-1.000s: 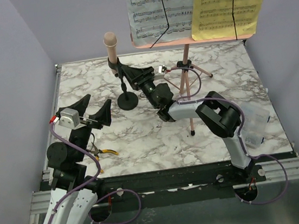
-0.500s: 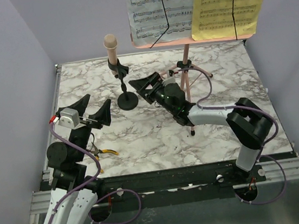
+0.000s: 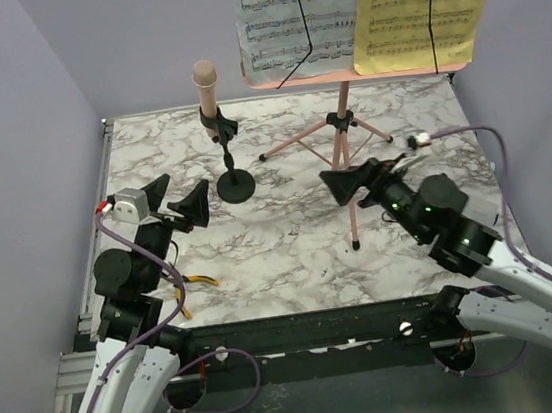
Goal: Set up the instrument practice props
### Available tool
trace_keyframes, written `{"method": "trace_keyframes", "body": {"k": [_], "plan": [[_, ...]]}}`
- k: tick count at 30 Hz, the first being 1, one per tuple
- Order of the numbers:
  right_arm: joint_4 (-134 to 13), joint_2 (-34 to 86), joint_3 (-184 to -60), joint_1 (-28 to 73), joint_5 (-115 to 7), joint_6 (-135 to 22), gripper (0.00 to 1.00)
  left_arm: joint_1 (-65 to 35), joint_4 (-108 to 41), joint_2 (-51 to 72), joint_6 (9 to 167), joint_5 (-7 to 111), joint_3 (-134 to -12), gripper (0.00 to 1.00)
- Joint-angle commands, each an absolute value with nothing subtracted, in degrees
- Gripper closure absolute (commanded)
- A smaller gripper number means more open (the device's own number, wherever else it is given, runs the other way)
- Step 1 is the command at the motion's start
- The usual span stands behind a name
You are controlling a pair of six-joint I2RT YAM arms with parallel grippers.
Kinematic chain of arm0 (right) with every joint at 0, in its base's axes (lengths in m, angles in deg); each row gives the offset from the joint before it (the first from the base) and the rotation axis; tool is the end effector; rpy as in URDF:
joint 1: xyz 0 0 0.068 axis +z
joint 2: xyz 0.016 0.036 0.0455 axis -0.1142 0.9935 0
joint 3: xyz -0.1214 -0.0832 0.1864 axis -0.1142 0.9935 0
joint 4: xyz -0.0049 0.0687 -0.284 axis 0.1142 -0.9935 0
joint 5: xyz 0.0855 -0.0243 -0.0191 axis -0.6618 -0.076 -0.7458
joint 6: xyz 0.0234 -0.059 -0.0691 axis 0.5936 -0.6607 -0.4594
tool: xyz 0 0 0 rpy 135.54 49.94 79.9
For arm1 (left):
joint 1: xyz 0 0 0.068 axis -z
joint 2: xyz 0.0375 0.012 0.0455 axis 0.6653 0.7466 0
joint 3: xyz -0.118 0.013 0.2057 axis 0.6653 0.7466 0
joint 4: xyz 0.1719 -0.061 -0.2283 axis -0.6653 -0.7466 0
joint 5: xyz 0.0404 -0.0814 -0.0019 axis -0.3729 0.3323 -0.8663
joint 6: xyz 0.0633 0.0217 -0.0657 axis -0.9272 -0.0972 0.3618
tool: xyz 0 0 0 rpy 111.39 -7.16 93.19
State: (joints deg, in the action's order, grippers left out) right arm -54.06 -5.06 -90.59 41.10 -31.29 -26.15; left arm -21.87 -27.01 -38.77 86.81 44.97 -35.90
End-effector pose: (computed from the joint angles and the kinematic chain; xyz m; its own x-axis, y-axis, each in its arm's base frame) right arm 0.2264 0.2158 0.3181 -0.3273 0.5082 -0.7966 -0.4271 0.6724 0.6045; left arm 0.2172 -0.0805 0.3640 0.2132 -0.2761 -0.9372 0.4082 0.8967 -0.1713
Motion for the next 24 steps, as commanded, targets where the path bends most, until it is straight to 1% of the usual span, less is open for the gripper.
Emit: {"method": "trace_keyframes", "body": {"k": [1,5,11,16,22,24], "plan": [[-66.30,-17.20,-92.75,41.08,-17.76,-42.24,0.00,-22.19,-28.26,-37.74,92.52,41.03,-38.75,0.09],[-65.72,-24.44,-97.35,41.08,-16.94,-51.82,0.00,-22.19,-28.85,-37.09,93.87,40.39,-43.59,0.06],[-65.01,-28.11,-103.42,41.08,-16.87,-57.39,0.00,-22.19,-28.60,-33.61,94.68,40.00,-53.20,0.04],[-60.36,-31.14,-103.37,41.06,-18.82,-60.35,0.00,-22.19,-26.71,-31.43,95.57,40.48,-57.41,0.04],[-53.36,-34.80,-101.73,41.08,-21.60,-59.86,0.00,-22.19,-26.04,-32.52,96.38,39.72,-57.95,0.04],[-47.66,-36.42,-98.43,41.08,-22.84,-61.50,0.00,-22.19,-26.05,-33.48,96.54,39.30,-57.60,0.04]]}}
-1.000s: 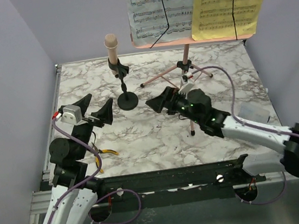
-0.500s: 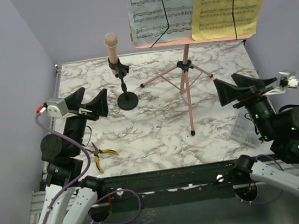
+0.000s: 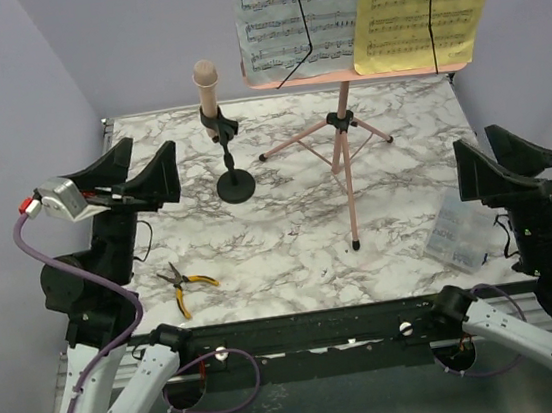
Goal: Set up the instrument practice props
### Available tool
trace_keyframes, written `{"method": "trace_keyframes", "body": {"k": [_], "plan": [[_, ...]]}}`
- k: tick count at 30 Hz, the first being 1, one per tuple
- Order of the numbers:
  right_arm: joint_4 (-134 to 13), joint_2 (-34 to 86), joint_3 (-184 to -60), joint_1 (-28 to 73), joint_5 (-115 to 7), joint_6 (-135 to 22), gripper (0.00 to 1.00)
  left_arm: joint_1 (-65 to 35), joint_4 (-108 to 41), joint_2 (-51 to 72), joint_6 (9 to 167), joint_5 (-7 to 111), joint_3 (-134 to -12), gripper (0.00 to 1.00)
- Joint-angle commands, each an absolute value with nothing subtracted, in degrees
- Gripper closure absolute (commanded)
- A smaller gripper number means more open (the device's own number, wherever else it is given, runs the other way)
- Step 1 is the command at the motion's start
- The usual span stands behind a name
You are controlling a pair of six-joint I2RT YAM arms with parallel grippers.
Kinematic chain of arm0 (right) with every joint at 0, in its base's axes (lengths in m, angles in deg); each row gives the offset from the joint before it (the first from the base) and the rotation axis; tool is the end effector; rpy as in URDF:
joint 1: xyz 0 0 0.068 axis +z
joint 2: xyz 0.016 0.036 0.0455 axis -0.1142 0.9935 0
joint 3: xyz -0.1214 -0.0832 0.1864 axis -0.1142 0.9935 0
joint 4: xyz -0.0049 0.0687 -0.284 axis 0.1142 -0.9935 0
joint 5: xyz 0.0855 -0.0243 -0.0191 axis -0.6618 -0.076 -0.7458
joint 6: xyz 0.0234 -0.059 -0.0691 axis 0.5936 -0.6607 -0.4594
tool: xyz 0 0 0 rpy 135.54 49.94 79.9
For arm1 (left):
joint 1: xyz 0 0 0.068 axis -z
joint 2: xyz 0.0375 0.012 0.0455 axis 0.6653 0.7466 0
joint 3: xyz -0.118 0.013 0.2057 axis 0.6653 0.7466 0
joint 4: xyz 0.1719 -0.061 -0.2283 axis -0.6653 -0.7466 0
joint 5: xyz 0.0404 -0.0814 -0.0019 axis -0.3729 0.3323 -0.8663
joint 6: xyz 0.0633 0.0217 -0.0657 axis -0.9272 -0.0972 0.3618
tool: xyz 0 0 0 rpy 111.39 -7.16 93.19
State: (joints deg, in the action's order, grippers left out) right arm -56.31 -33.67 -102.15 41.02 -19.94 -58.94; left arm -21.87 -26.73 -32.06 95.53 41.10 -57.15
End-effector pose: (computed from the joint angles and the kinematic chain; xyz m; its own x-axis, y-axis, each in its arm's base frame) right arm 0.1105 0.0651 0.4939 0.3788 0.5175 -0.7673 -0.4540 0.8263 0.3332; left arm 0.1829 -0.0620 0.4874 0.3748 -0.4901 -0.7870 0.4562 0.8365 -0.3037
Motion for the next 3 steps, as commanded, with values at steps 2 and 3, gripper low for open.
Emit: {"method": "trace_keyframes", "body": {"k": [2,3], "plan": [[-48.06,-36.22,-98.74,41.08,-21.87,-59.56,0.00,-22.19,-26.10,-34.01,96.57,38.70,-57.42,0.04],[-50.48,-35.52,-100.47,41.08,-21.38,-59.29,0.00,-22.19,-26.13,-34.26,96.57,38.42,-57.50,0.04]]}}
